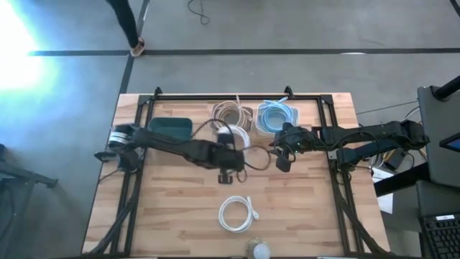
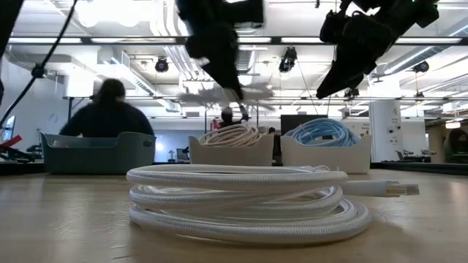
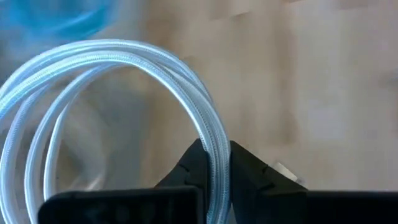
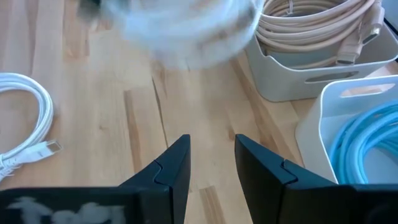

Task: Pick & Place USB Port
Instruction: Put the top white USB cable into the green bin

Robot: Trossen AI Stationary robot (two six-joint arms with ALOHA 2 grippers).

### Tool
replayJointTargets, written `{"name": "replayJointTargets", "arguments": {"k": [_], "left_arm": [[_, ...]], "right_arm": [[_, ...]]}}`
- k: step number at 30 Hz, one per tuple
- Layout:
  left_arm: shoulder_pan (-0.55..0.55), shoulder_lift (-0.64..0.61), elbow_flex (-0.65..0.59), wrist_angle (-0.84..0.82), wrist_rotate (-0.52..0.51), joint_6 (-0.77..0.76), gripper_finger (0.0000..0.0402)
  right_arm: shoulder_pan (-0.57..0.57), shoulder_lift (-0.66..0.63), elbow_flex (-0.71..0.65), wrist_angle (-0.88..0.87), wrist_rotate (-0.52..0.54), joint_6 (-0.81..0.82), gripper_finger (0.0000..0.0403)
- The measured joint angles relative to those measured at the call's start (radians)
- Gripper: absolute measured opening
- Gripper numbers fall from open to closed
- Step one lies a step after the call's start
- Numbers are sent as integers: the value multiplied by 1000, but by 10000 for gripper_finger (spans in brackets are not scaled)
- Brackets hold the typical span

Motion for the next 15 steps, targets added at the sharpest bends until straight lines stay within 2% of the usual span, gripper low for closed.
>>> {"name": "replayJointTargets", "arguments": {"k": [4, 7, 12, 15], "left_arm": [[-3, -119, -49, -112, -220, -259, 39], [-6, -228, -144, -166, -348, -415, 37], [-6, -416, -377, -171, -446, -614, 32], [4, -514, -524, -158, -549, -724, 40]], "right_arm": [[0, 0, -5, 0, 0, 0, 118], [0, 0, -8, 0, 0, 0, 118], [0, 0, -12, 0, 0, 9, 118], [0, 0, -13, 1, 0, 14, 118]]}}
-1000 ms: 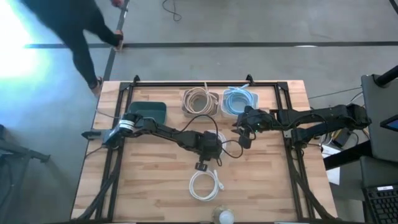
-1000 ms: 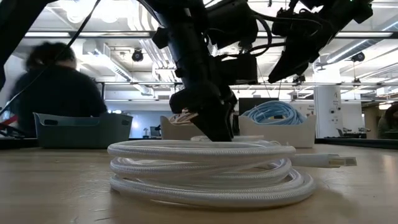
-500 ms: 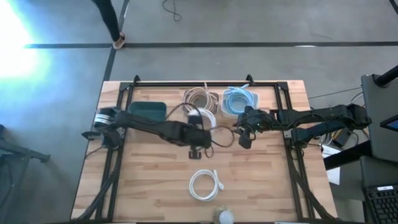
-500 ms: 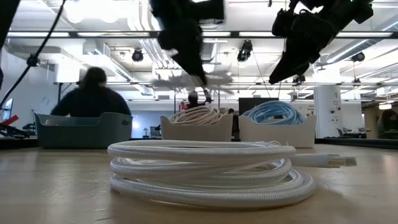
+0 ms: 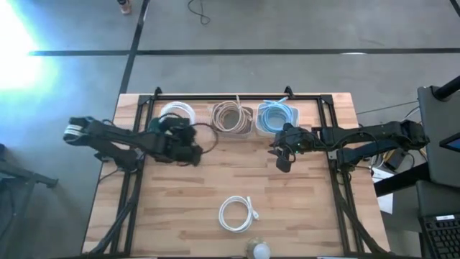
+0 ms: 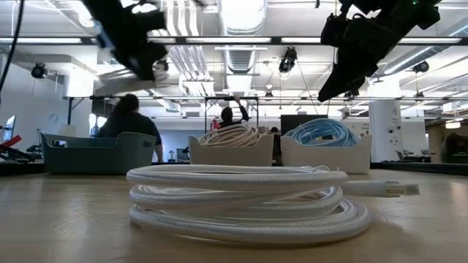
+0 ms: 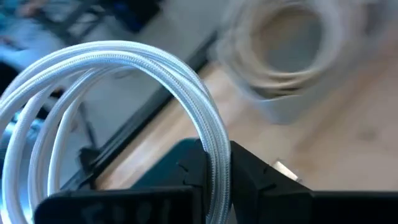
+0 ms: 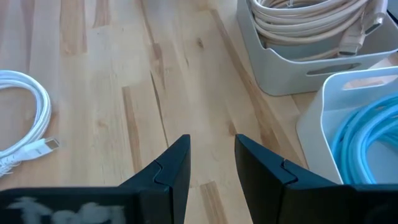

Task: Pick & Place USB Port
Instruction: Put the top white USB cable into the green bin, then put the white USB cable into the green bin

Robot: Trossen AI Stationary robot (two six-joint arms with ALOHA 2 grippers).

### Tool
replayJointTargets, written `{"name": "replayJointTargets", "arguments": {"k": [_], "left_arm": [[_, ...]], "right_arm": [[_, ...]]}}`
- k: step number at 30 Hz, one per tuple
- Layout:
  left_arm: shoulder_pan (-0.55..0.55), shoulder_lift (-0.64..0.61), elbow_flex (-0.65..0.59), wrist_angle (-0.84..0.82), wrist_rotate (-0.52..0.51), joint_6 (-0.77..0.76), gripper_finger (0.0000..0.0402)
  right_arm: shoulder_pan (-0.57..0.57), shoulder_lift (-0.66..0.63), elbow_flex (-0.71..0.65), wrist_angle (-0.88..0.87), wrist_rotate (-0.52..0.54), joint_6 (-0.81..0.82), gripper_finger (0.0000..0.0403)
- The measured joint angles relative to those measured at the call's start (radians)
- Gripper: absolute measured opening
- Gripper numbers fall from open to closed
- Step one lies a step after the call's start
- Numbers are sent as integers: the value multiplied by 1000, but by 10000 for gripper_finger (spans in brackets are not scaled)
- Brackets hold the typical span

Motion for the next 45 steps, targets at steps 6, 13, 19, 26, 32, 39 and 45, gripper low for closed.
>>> {"name": "replayJointTargets", "arguments": {"k": [6, 13, 19, 26, 32, 39, 45], "left_arm": [[7, -136, -271, 177, -148, -101, 39], [22, -177, -526, 490, -229, 8, 42], [35, -171, -671, 674, -224, 33, 48], [36, -171, -729, 702, -225, 26, 50], [36, -171, -720, 703, -226, 32, 64], [36, -171, -713, 703, -229, 17, 131], [36, -171, -699, 703, -233, -15, 180]], "right_arm": [[0, 0, 0, 3, 0, 0, 118], [0, 0, 0, 36, 0, -30, 118], [0, 0, 0, 70, 0, -71, 118], [-1, 0, 0, 87, 0, -110, 118], [-1, 0, 0, 104, 0, -130, 118], [-1, 0, 0, 104, 0, -131, 118], [0, 0, 0, 104, 0, -130, 118]]}}
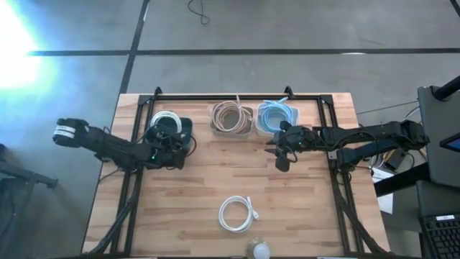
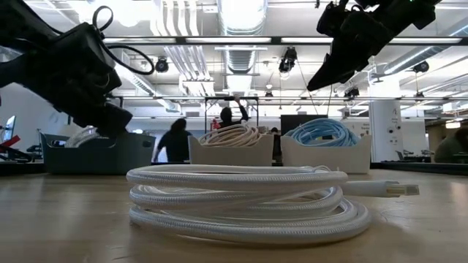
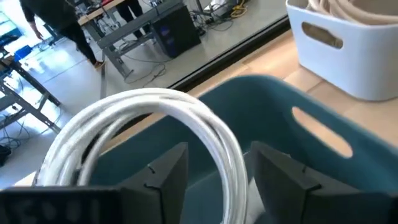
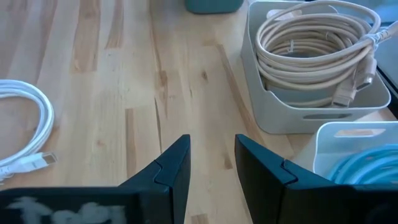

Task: Pick & Place USB Port
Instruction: Put the white USB cable into the green bin

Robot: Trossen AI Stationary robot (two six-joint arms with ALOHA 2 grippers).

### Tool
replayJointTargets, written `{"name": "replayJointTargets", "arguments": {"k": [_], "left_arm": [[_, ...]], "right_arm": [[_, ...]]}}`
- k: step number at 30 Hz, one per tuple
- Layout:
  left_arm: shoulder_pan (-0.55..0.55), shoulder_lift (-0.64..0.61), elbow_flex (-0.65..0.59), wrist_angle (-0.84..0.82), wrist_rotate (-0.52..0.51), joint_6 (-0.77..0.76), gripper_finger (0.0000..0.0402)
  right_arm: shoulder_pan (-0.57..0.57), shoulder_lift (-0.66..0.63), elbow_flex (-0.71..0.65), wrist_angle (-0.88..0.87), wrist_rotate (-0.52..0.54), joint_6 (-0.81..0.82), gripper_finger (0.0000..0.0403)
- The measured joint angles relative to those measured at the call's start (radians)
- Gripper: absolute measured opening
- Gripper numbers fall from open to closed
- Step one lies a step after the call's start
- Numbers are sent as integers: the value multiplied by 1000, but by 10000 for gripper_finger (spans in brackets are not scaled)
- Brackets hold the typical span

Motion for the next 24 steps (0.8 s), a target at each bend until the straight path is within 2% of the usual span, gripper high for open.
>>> {"name": "replayJointTargets", "arguments": {"k": [8, 13, 17, 24], "left_arm": [[0, 0, 114, 0, -31, 153, 189], [0, 0, 256, 0, 16, 227, 188], [0, 0, 373, 0, 163, 250, 186], [-1, 8, 478, 24, 572, 253, 186]], "right_arm": [[0, 0, 0, 0, 0, 3, 118], [0, 0, 0, 0, 0, 7, 118], [0, 0, 0, 0, 0, 15, 118], [0, 0, 0, 0, 0, 34, 118]]}}
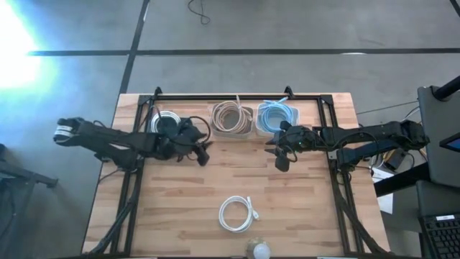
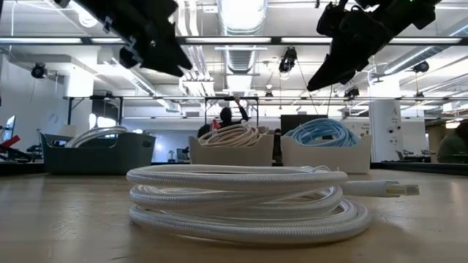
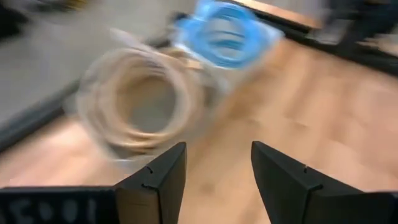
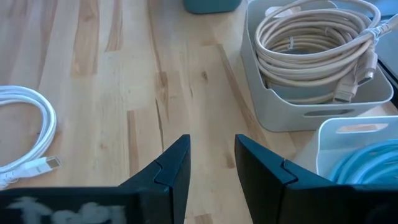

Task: Pick & Place USB Port
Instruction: Put the white USB cable into the green bin

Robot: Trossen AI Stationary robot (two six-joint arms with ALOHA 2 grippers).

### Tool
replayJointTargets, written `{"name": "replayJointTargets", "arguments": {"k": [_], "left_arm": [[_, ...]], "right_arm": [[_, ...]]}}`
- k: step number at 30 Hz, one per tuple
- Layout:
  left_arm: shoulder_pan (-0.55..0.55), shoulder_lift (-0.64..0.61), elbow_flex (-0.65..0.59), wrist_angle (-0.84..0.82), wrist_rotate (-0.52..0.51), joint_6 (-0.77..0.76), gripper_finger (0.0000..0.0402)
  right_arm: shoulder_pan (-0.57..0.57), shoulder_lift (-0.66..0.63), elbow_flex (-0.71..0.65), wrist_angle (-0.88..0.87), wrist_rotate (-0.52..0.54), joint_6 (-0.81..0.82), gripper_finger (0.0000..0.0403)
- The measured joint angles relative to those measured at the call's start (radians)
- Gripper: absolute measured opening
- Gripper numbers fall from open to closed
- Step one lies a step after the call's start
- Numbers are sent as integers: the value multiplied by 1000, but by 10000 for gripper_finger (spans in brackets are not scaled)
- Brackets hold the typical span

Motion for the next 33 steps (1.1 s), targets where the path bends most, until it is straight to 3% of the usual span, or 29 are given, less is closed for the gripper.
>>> {"name": "replayJointTargets", "arguments": {"k": [6, 12, 29, 33], "left_arm": [[-3, 83, -3, 137, 269, -5, 186], [-8, 246, 12, 259, 402, 21, 186], [-97, 651, 231, 263, 785, 6, 185], [-125, 713, 273, 264, 802, 6, 185]], "right_arm": [[0, 0, 0, 0, 0, 3, 118], [0, 0, 0, -1, 0, 3, 118], [0, 0, -1, -3, 0, 0, 118], [0, 0, -4, -4, 0, 0, 118]]}}
